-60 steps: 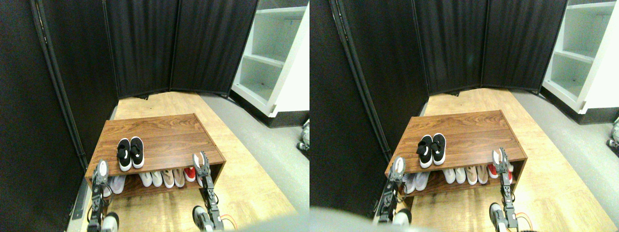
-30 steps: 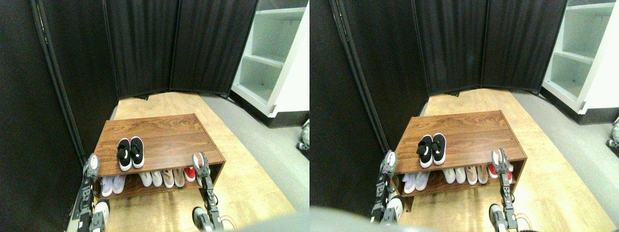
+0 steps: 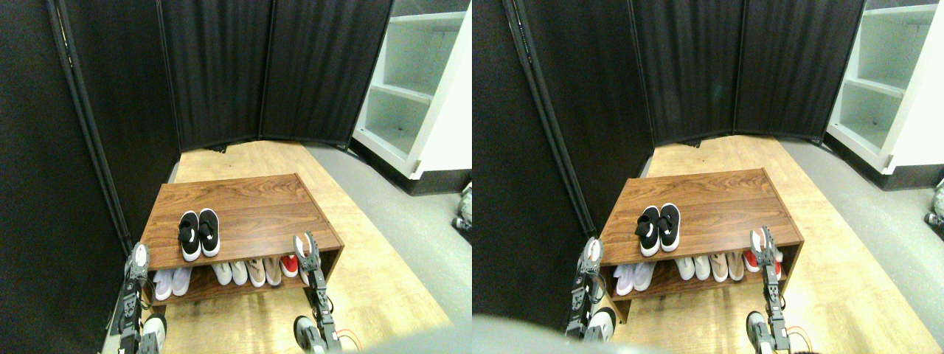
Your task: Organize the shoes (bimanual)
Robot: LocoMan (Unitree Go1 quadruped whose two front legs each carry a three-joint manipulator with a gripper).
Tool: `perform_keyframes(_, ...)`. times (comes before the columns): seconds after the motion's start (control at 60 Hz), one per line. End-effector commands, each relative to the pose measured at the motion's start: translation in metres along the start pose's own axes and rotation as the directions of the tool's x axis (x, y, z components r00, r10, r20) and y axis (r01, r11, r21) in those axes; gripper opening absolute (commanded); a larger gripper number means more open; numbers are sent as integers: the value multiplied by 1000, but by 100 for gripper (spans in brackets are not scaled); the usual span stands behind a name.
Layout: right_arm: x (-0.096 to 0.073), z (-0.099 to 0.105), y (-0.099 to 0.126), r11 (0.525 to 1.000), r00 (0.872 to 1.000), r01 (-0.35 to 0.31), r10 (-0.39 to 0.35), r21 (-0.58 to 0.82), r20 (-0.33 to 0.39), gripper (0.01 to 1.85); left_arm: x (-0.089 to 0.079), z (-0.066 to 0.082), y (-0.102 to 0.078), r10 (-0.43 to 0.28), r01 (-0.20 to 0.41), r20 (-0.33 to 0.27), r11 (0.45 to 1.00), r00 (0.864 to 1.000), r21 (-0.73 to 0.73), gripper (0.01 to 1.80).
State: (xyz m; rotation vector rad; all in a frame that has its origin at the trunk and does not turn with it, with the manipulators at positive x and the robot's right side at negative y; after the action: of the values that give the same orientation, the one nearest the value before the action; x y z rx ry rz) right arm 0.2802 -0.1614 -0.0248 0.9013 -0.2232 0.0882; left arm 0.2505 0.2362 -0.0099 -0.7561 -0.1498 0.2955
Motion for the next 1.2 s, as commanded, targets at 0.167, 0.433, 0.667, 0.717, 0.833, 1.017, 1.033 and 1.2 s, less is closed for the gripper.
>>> perform_keyframes(0.167, 0, 6, 10, 999, 998, -49, 49, 2, 36, 22, 0, 6, -1, -20, 20, 44, 1000, 999, -1, 1)
perform_keyframes(0.433, 0, 5, 10, 999, 998, -46, 46, 4, 30, 23, -2, 10, 0, -13, 15, 72, 999, 997, -30, 1)
perform_keyframes(0.667, 0, 3, 10, 999, 999, -40, 40, -4, 30, 24, -3, 19, 3, -38, 37, 79, 999, 996, 16, 1)
perform_keyframes(0.717, 0, 2, 10, 999, 999, -40, 40, -3, 32, 23, -2, 19, 4, -45, 44, 85, 999, 995, 15, 1)
perform_keyframes(0.833, 0, 0, 11, 999, 999, -38, 38, -1, 24, 24, -3, 18, 4, -41, 39, 89, 999, 995, 17, 1)
perform_keyframes(1.017, 2, -1, 10, 999, 999, -39, 39, -5, 25, 24, -4, 18, 4, -37, 37, 88, 999, 995, -1, 1)
perform_keyframes(1.033, 2, -1, 10, 999, 999, -40, 40, -4, 26, 24, -4, 18, 4, -35, 36, 89, 999, 995, -6, 1)
perform_keyframes(1.2, 4, -3, 11, 999, 999, -34, 34, -3, 24, 24, -9, 14, 3, -28, 36, 107, 997, 994, -74, 1)
